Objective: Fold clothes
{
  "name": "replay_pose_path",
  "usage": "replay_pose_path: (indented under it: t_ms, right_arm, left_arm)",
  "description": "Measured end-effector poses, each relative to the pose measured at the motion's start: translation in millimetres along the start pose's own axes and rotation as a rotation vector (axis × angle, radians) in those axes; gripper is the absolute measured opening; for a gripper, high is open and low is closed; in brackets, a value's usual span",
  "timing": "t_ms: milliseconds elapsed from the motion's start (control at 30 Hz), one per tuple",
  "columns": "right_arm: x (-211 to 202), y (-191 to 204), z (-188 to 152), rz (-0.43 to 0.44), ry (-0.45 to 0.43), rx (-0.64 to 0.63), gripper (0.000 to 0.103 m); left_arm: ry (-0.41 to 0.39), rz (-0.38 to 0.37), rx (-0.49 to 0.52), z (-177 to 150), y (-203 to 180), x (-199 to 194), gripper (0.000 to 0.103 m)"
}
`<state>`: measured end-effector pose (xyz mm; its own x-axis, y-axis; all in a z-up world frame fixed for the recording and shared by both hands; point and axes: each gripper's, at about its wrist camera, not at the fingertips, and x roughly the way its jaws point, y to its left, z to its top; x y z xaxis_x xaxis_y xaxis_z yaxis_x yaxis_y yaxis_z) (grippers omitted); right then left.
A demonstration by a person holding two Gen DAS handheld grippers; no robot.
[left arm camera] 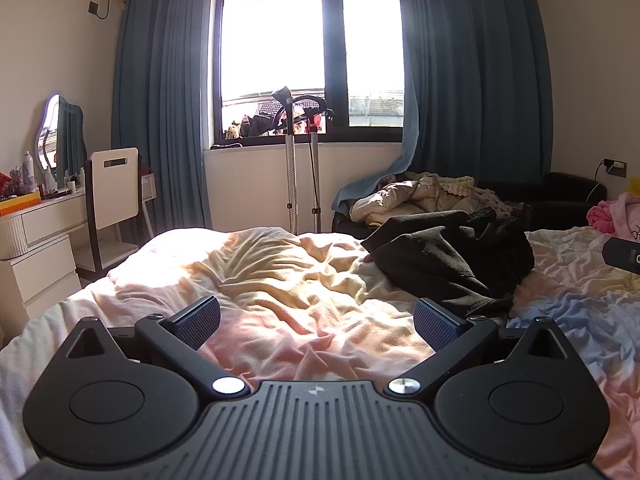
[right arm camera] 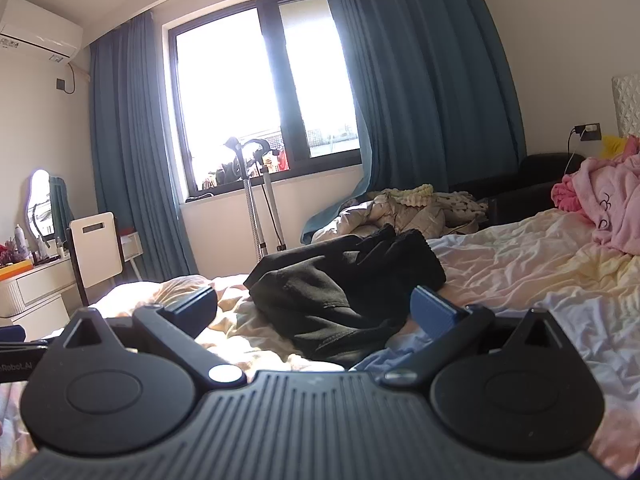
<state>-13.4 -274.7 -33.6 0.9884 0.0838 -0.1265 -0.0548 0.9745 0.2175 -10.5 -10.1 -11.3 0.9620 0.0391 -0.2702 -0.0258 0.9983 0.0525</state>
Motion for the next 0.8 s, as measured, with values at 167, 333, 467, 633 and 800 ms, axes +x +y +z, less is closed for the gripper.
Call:
replay_pose_path:
  t_ms: [167,333,467,633,800]
  right_arm:
    - [6.6,-5.3,4.9,-0.007,-0.011,-0.006,0.103]
    - [8.4,-18.9,10.3,-0.046,-0.046,0.037,0.103]
    - [8.4,-30.4,13.4,-0.083,-0.029,0.083,0.103]
    - [22.5,-39.4,3.8,-0.150,0.055,0.067,0.103]
    - [33.9,-61.0,-5.6,-0.222,0.101,0.143,0.103]
  left_arm:
    - [0.012,-0.021,0.032,11.0,-5.2,10.8,0.103]
    - [-0.005,-0.048,0.132,23.2,-27.5,31.4,0.103]
    - [-0.050,-0.108,0.219,37.0,-59.4,62.8,0.103]
    - [-0.053,-0.231,0.306,58.6,-111.3,123.2,0.103]
    - [-0.017,-0.320,0.414,60.9,-179.3,189.5,0.102]
